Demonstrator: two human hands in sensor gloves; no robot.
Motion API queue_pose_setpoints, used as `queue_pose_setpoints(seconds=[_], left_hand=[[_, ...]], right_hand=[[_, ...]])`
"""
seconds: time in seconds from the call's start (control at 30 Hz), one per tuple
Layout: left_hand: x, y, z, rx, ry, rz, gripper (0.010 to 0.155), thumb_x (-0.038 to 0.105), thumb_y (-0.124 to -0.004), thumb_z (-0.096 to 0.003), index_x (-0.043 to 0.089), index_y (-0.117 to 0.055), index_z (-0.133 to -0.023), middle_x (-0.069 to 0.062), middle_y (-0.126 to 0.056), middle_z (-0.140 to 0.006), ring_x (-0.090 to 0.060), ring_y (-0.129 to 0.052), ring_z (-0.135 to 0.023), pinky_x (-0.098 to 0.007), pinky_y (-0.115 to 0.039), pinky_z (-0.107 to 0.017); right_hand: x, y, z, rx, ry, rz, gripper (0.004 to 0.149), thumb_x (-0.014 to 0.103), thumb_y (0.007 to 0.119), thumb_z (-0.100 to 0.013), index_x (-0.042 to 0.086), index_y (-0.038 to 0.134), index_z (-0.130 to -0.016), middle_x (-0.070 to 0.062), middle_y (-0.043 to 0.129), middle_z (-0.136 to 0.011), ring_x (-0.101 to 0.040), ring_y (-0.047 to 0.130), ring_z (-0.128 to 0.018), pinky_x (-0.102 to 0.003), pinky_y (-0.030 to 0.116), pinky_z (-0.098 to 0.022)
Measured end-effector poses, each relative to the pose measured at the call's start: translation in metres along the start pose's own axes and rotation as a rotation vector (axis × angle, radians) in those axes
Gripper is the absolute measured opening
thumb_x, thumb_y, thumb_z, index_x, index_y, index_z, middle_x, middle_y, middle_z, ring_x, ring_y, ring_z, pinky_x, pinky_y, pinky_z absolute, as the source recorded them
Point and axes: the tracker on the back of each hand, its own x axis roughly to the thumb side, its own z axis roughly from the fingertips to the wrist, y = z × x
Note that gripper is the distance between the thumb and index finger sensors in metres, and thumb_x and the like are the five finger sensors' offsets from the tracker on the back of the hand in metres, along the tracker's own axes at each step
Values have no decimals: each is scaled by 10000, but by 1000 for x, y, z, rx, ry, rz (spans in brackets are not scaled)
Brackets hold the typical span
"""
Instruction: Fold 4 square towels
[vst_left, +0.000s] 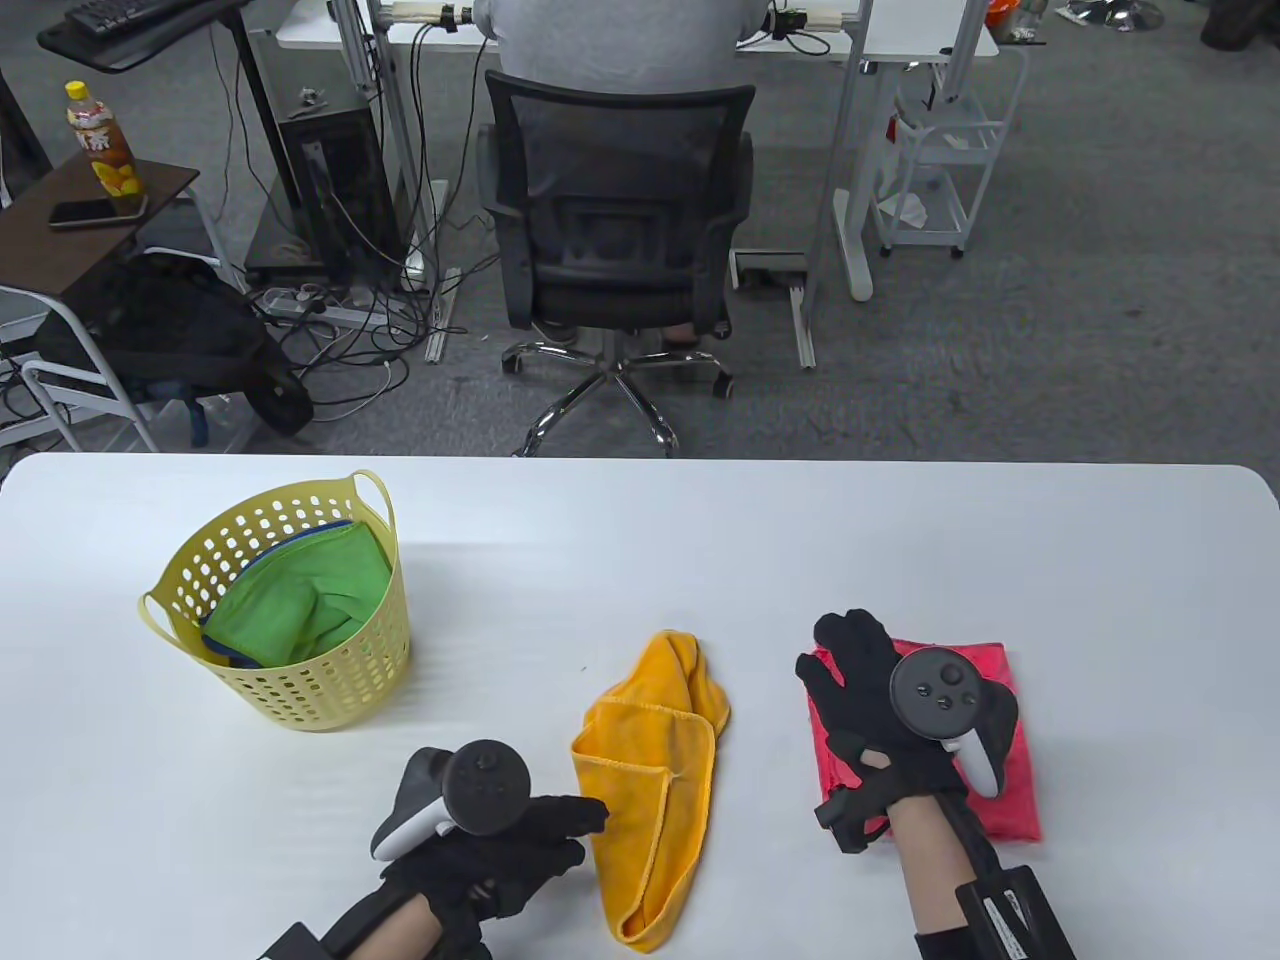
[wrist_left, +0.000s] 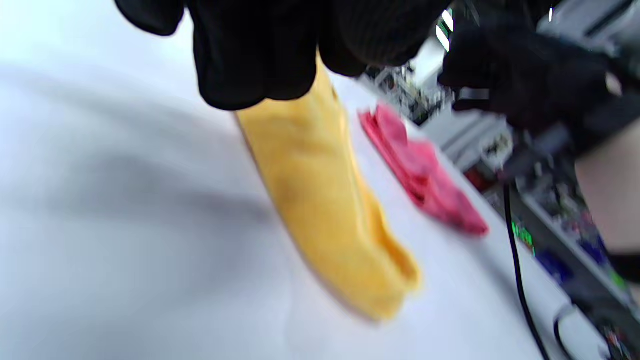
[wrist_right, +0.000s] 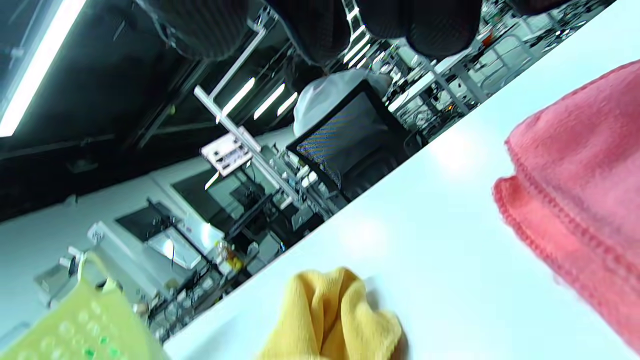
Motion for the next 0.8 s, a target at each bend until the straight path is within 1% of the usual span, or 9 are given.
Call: queue_pose_setpoints(seconds=[0.1, 0.23, 0.33, 0.43, 0.5, 0.6, 0.7, 0.77, 0.8], left_hand=[[8, 13, -3, 75, 82, -66, 531, 414, -754, -556, 365, -659, -1076, 7, -739, -1118, -298, -799, -1010, -557, -512, -857], [28, 8, -29, 160, 140, -287, 554, 435, -788, -536, 398, -655, -1073, 17, -734, -1099, -298, -761, -1006, -556, -499, -855], [40, -12, -54, 155, 150, -424, 584, 458, -813, -516, 435, -639, -1072, 3, -639, -1149, -309, -658, -1063, -573, -439, -866], [44, -30, -70, 142, 154, -492, 624, 482, -831, -495, 469, -607, -1077, -5, -520, -1199, -320, -514, -1115, -580, -358, -877], [40, -40, -76, 112, 155, -478, 624, 480, -847, -487, 459, -619, -1068, -18, -476, -1211, -328, -468, -1124, -581, -339, -877], [34, -48, -78, 115, 168, -485, 600, 466, -855, -488, 451, -619, -1039, -15, -449, -1212, -324, -455, -1123, -578, -345, -876], [32, -48, -78, 122, 161, -453, 490, 441, -861, -497, 467, -678, -952, 8, -466, -1206, -307, -476, -1124, -560, -358, -885], [31, -44, -76, 147, 157, -434, 435, 436, -865, -498, 462, -716, -905, 23, -511, -1196, -297, -524, -1120, -557, -387, -888], [30, -42, -75, 151, 153, -429, 425, 438, -866, -496, 459, -725, -897, 25, -544, -1190, -295, -582, -1117, -563, -418, -885]], right_hand=[[13, 18, -1, 125, -19, 93, 569, 338, 769, -547, 91, 674, -1051, -366, 588, -1092, -549, 665, -908, -781, 462, -618], [21, 52, -2, 154, 6, 295, 546, 318, 790, -537, 124, 702, -1040, -351, 631, -1077, -520, 709, -884, -779, 459, -621], [18, 83, -1, 178, 18, 444, 606, 376, 801, -523, 115, 678, -1055, -376, 497, -1131, -591, 544, -959, -799, 400, -619], [13, 106, -5, 236, 32, 491, 678, 414, 810, -507, 121, 615, -1087, -382, 341, -1163, -630, 359, -995, -816, 331, -612], [11, 117, -7, 282, 43, 492, 702, 432, 811, -501, 120, 602, -1093, -387, 290, -1163, -640, 275, -994, -822, 296, -605], [11, 128, -10, 317, 65, 489, 711, 430, 811, -501, 101, 597, -1094, -389, 273, -1160, -641, 256, -992, -825, 285, -600], [11, 132, -11, 304, 70, 464, 548, 361, 826, -505, 140, 729, -996, -367, 373, -1155, -628, 345, -995, -821, 316, -599], [14, 126, -10, 224, 50, 433, 388, 327, 825, -506, 152, 867, -850, -333, 499, -1146, -606, 426, -997, -815, 330, -604], [15, 122, -9, 206, 41, 427, 372, 342, 824, -504, 158, 892, -821, -323, 548, -1139, -600, 459, -996, -815, 338, -606]])
